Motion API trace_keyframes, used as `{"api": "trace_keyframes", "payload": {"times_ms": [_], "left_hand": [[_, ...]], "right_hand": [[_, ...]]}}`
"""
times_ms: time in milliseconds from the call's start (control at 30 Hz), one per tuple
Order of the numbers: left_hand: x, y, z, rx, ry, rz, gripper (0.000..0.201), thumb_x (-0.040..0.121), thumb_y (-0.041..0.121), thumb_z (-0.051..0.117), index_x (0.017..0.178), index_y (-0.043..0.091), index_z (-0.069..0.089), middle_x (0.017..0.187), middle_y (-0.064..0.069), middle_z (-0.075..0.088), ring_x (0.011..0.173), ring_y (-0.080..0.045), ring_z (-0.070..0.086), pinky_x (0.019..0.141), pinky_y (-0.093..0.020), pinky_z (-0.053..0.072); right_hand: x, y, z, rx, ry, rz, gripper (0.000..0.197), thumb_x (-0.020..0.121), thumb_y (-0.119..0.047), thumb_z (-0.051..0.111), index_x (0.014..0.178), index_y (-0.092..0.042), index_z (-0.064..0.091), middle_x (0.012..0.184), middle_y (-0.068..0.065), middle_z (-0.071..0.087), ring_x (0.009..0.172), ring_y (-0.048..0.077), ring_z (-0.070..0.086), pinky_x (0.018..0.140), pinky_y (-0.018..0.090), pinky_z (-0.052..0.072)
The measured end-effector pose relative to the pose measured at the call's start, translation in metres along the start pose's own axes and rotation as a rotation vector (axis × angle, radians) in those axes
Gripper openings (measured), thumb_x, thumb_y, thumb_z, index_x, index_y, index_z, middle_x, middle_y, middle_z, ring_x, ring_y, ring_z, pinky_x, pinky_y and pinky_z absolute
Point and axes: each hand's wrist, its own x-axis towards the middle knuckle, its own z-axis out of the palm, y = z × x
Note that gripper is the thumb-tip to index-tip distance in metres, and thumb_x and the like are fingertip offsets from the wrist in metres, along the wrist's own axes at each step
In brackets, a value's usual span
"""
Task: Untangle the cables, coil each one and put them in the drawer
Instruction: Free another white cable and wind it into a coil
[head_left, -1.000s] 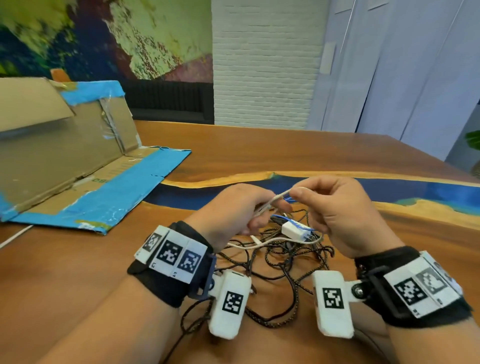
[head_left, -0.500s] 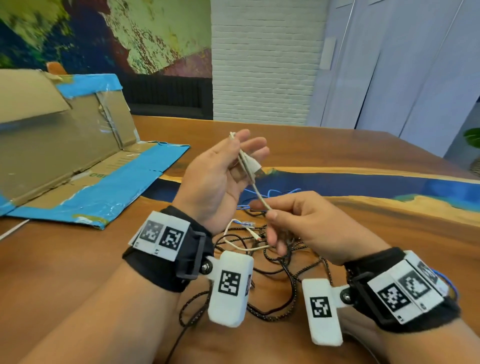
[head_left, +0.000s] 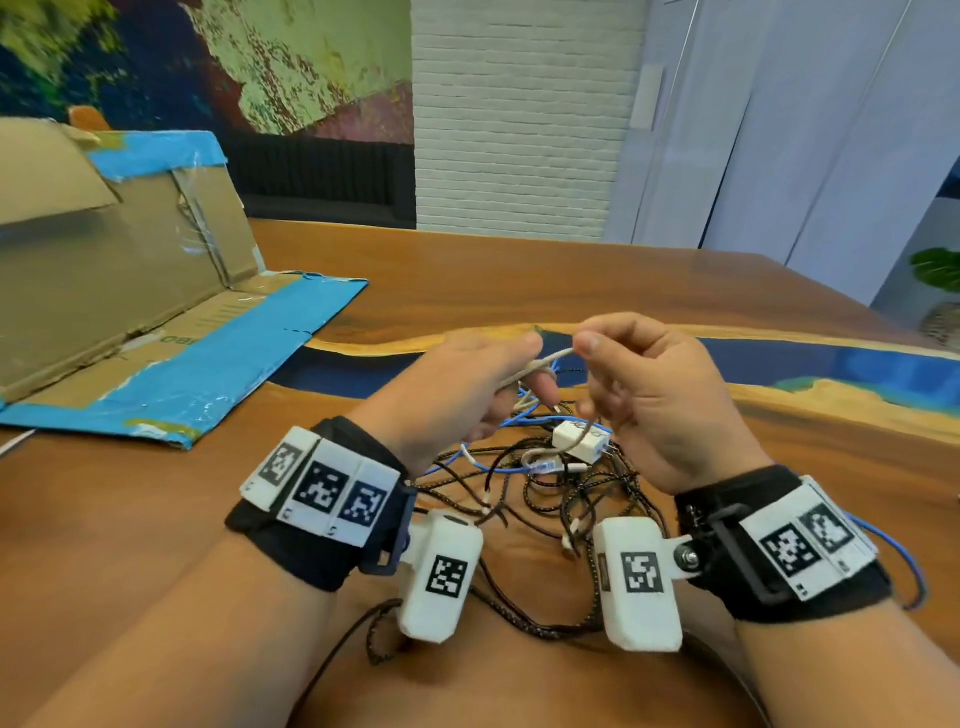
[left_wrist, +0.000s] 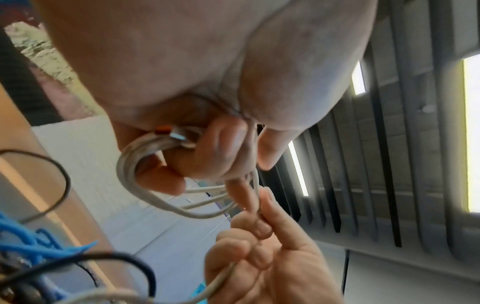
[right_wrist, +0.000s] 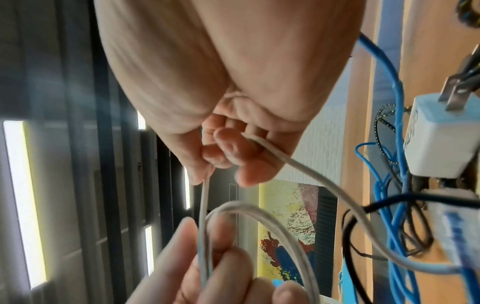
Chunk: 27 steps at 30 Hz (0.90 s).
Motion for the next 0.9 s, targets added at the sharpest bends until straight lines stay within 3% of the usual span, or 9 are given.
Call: {"api": "trace_keyframes", "payload": {"times_ms": [133, 267, 333, 433, 567, 667, 733, 800, 900], "left_hand": [[-0.004, 0.006, -0.003, -0.251, -0.05, 0.006, 0.04, 0.108, 0.031, 0.036, 0.081, 0.009, 0.056, 0.049, 0.005, 0.019, 0.041, -0.013, 0.016, 0.06, -0.031, 0.038], [-0.007, 0.013, -0.006, -0.551, -0.105, -0.012, 0.042, 0.107, 0.035, 0.033, 0.08, 0.012, 0.055, 0.053, 0.005, 0.01, 0.04, -0.011, 0.009, 0.052, -0.025, 0.038], [-0.008, 0.015, -0.005, -0.624, -0.115, -0.009, 0.042, 0.106, 0.036, 0.034, 0.081, 0.012, 0.057, 0.052, 0.006, 0.011, 0.041, -0.012, 0.008, 0.052, -0.025, 0.037], [-0.006, 0.013, -0.001, -0.611, -0.113, 0.022, 0.04, 0.107, 0.034, 0.033, 0.083, 0.012, 0.056, 0.052, 0.006, 0.015, 0.041, -0.011, 0.013, 0.055, -0.026, 0.042], [-0.001, 0.007, 0.002, -0.493, 0.006, 0.046, 0.036, 0.109, 0.031, 0.034, 0.085, 0.012, 0.054, 0.056, 0.004, 0.017, 0.046, -0.013, 0.018, 0.063, -0.029, 0.041], [0.002, 0.003, 0.001, -0.42, 0.087, 0.097, 0.035, 0.11, 0.027, 0.035, 0.086, 0.01, 0.054, 0.054, 0.003, 0.021, 0.053, -0.019, 0.013, 0.063, -0.034, 0.027], [0.003, 0.0, 0.003, -0.399, 0.086, 0.101, 0.035, 0.109, 0.026, 0.035, 0.085, 0.009, 0.053, 0.055, 0.002, 0.02, 0.055, -0.021, 0.011, 0.065, -0.042, 0.015], [0.003, -0.002, 0.006, -0.381, 0.058, 0.08, 0.035, 0.109, 0.026, 0.036, 0.085, 0.008, 0.054, 0.055, 0.002, 0.021, 0.052, -0.017, 0.016, 0.064, -0.04, 0.015], [0.004, -0.004, 0.006, -0.356, 0.05, 0.055, 0.036, 0.109, 0.027, 0.037, 0.085, 0.008, 0.055, 0.053, 0.004, 0.025, 0.05, -0.015, 0.022, 0.061, -0.032, 0.027]], "right_hand": [[0.001, 0.003, -0.005, 0.033, -0.047, 0.02, 0.011, 0.079, -0.016, 0.069, 0.087, -0.008, 0.07, 0.064, 0.003, 0.055, 0.054, 0.014, 0.047, 0.052, 0.029, 0.052], [0.003, 0.008, -0.006, 0.062, -0.079, 0.032, 0.017, 0.09, -0.002, 0.062, 0.1, -0.003, 0.076, 0.09, 0.019, 0.07, 0.077, 0.024, 0.063, 0.069, 0.032, 0.059], [0.004, 0.011, -0.004, -0.029, -0.067, 0.005, 0.017, 0.093, 0.0, 0.063, 0.103, -0.001, 0.077, 0.1, 0.021, 0.074, 0.086, 0.027, 0.066, 0.078, 0.043, 0.059], [0.005, 0.017, 0.0, -0.118, -0.032, -0.02, 0.018, 0.084, -0.015, 0.076, 0.098, -0.006, 0.081, 0.098, 0.019, 0.077, 0.086, 0.03, 0.065, 0.088, 0.061, 0.054], [0.002, 0.014, 0.004, 0.014, -0.02, 0.071, 0.02, 0.097, -0.011, 0.062, 0.106, 0.0, 0.075, 0.09, 0.016, 0.076, 0.078, 0.024, 0.072, 0.078, 0.039, 0.062], [0.0, 0.011, 0.003, 0.091, -0.038, 0.113, 0.031, 0.095, -0.016, 0.062, 0.119, 0.0, 0.07, 0.112, 0.026, 0.073, 0.097, 0.033, 0.071, 0.094, 0.045, 0.059], [0.0, 0.013, 0.004, 0.022, -0.052, 0.094, 0.04, 0.081, -0.017, 0.073, 0.12, -0.009, 0.07, 0.108, 0.022, 0.075, 0.095, 0.03, 0.072, 0.093, 0.045, 0.057], [0.001, 0.017, 0.005, -0.029, -0.048, 0.078, 0.048, 0.076, -0.014, 0.077, 0.122, -0.01, 0.067, 0.103, 0.021, 0.076, 0.091, 0.03, 0.073, 0.088, 0.044, 0.055], [0.001, 0.017, 0.002, 0.025, -0.079, 0.086, 0.044, 0.084, -0.003, 0.073, 0.127, -0.006, 0.06, 0.096, 0.02, 0.076, 0.088, 0.033, 0.071, 0.089, 0.047, 0.052]]}}
